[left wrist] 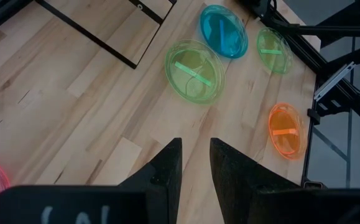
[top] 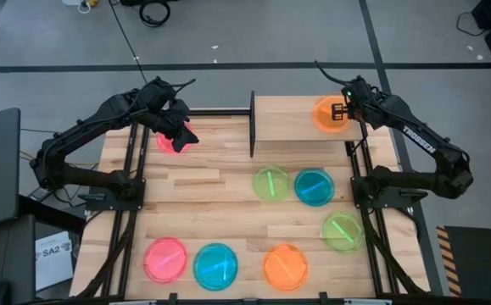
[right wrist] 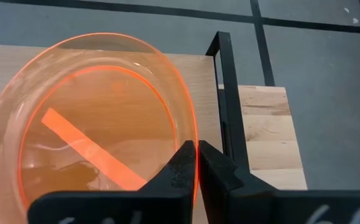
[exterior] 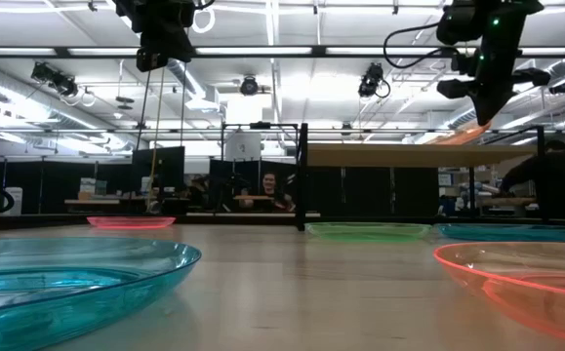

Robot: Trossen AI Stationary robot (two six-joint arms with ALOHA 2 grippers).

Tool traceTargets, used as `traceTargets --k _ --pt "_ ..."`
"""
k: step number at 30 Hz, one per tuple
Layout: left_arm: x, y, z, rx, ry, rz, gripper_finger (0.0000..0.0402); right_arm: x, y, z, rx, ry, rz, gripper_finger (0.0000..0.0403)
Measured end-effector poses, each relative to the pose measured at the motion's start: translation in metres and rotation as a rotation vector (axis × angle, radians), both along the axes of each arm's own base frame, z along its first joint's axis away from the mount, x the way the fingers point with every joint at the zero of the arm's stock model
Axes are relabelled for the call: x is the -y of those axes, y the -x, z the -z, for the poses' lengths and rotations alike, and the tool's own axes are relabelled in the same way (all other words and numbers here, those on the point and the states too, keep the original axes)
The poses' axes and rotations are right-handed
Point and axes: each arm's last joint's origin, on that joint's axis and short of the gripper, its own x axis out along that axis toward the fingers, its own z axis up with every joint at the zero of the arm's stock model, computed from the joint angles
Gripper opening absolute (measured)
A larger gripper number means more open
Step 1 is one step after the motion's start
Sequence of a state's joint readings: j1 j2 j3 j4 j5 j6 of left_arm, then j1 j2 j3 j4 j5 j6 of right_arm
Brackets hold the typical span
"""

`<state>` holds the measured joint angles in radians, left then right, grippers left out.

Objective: Place and stack plates onto a shelf
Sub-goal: Put the top orange plate on the shelf

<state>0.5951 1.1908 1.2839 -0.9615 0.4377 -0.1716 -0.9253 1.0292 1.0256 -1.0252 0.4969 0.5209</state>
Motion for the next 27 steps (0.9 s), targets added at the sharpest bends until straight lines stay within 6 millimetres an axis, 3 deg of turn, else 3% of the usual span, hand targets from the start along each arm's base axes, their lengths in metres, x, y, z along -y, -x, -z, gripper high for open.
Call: traceTargets --k 27 --pt "0.0 0.0 0.0 0.0 0.0 0.0 0.0089 0.0052 0.0078 0.0005 -0.032 -0.009 0.019 0.0029"
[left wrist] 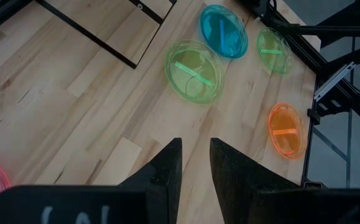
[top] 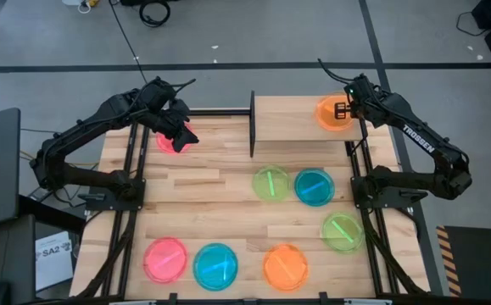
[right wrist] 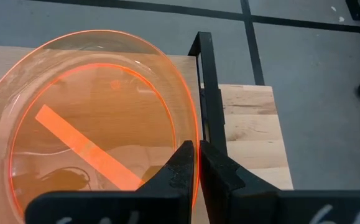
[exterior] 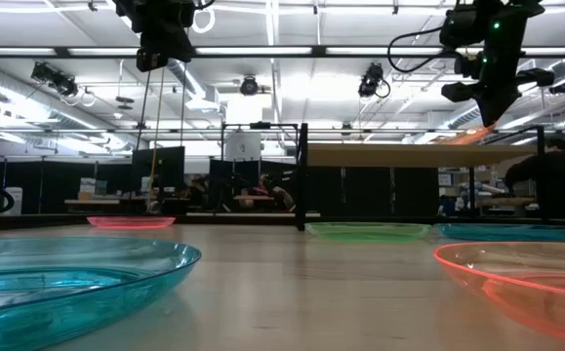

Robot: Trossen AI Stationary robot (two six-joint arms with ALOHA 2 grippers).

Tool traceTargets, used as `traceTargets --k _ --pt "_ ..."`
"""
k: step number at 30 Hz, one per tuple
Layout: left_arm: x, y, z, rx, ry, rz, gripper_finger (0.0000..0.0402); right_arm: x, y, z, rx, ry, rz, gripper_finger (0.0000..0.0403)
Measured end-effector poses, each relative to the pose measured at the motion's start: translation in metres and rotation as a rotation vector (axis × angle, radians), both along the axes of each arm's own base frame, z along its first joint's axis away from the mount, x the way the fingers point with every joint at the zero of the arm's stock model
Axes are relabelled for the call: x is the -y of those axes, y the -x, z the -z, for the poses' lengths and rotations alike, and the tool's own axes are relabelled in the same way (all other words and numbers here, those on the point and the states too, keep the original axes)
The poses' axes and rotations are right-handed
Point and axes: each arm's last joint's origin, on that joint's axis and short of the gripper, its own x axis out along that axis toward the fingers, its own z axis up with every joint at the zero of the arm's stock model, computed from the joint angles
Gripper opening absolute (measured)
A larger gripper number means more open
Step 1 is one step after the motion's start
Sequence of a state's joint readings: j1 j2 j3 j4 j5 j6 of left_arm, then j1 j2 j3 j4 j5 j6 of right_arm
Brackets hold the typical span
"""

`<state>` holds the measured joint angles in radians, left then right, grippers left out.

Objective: Place and stack plates onto a shelf
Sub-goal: Put the top orange plate on the shelf, then put the top pink plate on the shelf

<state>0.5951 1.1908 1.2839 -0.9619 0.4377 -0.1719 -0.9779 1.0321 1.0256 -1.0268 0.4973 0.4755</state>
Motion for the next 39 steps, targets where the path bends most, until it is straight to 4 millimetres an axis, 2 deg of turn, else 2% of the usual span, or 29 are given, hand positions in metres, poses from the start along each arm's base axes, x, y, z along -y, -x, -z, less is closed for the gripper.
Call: traceTargets --k 6,14,23,32,39 --pt "0.0 0.0 0.0 0.0 0.0 0.0 0.0089 0.0 0.0 0.0 -0.003 -0.001 -0.005 0.0033" --pt "0.0 0.0 0.0 0.0 0.0 0.0 0.0089 0.0 -0.001 0.0 -0.003 -0.012 -0.038 0.0069" --pt "0.0 0.0 0.0 -0.003 -0.005 -0.004 0.0089 0.0 -0.001 0.0 -0.002 -0.013 -0.039 0.0071" --pt "-0.007 0.005 0.003 -0.125 -0.15 -0.163 0.0089 -0.003 -0.001 0.003 0.035 -0.082 -0.078 0.0071" --pt "-0.009 0.013 0.008 -0.234 -0.216 -0.147 0.0089 -0.006 -0.005 0.005 0.15 -0.175 -0.162 0.007"
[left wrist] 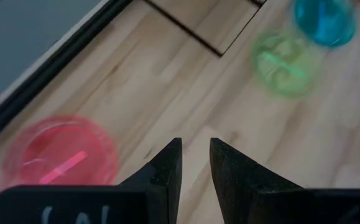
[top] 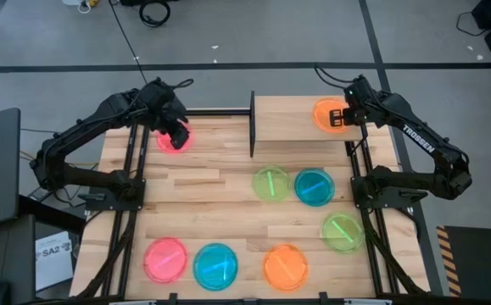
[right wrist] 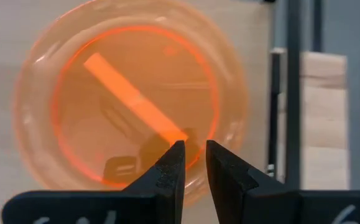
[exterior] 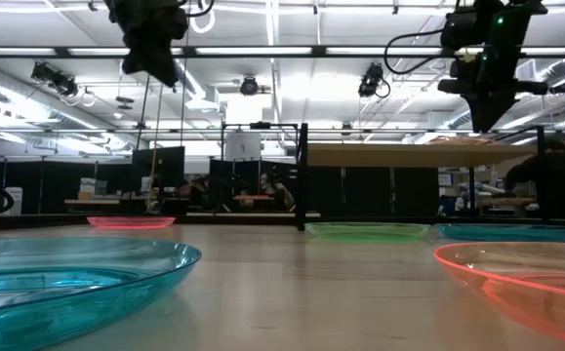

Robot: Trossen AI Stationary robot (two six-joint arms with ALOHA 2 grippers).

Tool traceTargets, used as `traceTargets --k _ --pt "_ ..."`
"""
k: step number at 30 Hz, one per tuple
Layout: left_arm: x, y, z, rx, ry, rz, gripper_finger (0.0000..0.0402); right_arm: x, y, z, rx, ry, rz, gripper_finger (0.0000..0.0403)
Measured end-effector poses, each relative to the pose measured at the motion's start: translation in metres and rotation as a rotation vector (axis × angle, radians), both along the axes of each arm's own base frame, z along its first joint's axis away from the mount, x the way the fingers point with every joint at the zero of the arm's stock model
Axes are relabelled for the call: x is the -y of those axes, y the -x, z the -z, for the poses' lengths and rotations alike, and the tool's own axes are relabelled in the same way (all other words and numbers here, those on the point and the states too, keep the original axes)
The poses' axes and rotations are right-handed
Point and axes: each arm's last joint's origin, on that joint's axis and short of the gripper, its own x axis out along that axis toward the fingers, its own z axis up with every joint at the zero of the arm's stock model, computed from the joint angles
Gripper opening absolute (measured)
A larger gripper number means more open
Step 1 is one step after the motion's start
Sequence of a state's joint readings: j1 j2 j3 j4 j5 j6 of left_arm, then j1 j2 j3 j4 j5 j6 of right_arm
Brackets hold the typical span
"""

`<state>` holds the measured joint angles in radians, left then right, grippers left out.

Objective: Place and stack plates onto a shelf
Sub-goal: Put the top pink plate on the shelf

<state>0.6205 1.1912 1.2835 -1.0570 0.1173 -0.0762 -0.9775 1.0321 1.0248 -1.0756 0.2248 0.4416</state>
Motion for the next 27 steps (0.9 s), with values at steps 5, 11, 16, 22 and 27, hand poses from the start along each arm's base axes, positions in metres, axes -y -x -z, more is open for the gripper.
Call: traceTargets --k 5,11,16,22,27 --pt "0.0 0.003 0.002 -0.061 -0.043 0.025 0.0089 -0.003 -0.003 0.001 0.046 -0.043 -0.04 0.0071" --pt "0.0 0.001 0.02 -0.098 -0.023 0.037 0.0089 -0.01 -0.013 0.001 0.129 -0.109 -0.141 0.0071" --pt "-0.001 0.001 0.063 -0.167 0.009 0.059 0.0089 -0.02 -0.025 0.001 0.188 -0.153 -0.204 0.0071" --pt "0.0 0.006 0.114 -0.266 -0.024 0.047 0.0089 -0.032 -0.039 0.0 0.213 -0.165 -0.266 0.0071" --pt "0.002 0.014 0.14 -0.356 -0.06 0.011 0.0089 -0.04 -0.05 -0.002 0.244 -0.138 -0.339 0.0071"
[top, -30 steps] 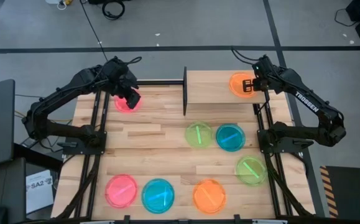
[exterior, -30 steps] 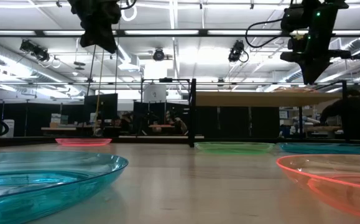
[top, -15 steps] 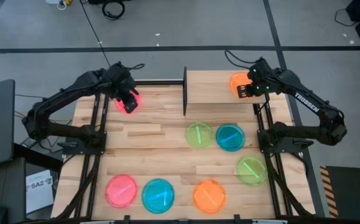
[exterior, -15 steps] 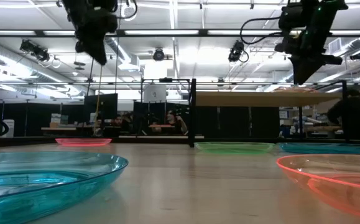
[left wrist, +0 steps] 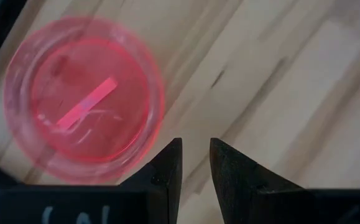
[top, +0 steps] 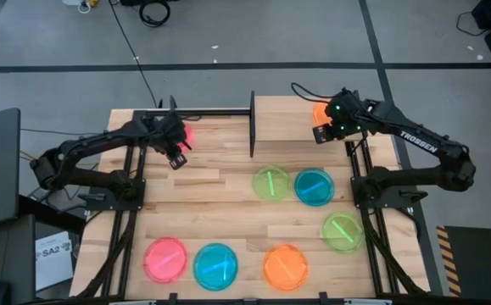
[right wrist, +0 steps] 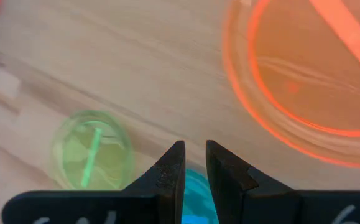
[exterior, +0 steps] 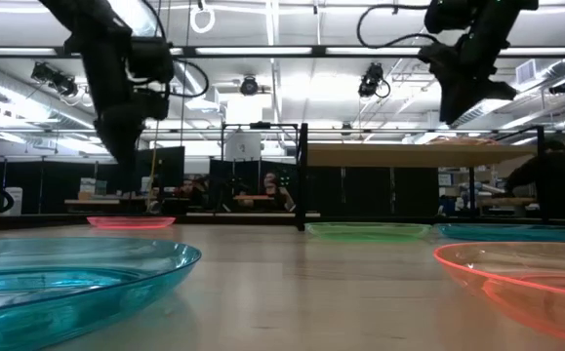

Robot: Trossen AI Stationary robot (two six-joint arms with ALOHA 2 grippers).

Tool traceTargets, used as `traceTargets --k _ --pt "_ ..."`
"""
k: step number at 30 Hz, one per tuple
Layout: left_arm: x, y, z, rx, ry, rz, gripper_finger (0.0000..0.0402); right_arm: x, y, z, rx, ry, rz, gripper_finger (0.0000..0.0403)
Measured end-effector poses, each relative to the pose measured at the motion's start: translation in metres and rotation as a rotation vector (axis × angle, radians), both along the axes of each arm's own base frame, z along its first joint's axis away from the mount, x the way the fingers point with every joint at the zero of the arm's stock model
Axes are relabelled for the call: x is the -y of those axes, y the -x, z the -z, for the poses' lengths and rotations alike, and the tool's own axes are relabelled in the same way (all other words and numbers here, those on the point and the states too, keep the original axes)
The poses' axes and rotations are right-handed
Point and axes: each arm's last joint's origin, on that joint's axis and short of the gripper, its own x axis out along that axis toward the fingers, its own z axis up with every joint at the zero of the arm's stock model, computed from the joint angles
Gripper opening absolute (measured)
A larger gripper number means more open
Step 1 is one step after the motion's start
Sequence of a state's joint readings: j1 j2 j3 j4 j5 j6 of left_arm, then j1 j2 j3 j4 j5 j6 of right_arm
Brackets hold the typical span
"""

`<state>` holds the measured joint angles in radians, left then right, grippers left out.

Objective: Place and stack plates onto a shelf
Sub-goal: Put the top pink plate on the shelf

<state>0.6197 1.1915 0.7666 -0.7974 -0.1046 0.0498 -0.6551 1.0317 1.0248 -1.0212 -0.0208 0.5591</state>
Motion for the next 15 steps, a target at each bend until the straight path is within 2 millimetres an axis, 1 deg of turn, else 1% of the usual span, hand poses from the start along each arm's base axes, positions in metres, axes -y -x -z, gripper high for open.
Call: traceTargets --k 5,10,15 --pt "0.001 0.004 0.011 -0.04 -0.021 -0.014 0.0089 -0.005 -0.011 -0.004 0.07 0.034 -0.041 0.0071" --pt "0.001 0.004 0.014 -0.036 -0.043 -0.021 0.0089 -0.01 -0.021 -0.008 0.128 0.07 -0.09 0.0071" --pt "-0.003 -0.001 0.012 0.019 -0.081 -0.024 0.0089 -0.015 -0.028 -0.012 0.178 0.098 -0.131 0.0071"
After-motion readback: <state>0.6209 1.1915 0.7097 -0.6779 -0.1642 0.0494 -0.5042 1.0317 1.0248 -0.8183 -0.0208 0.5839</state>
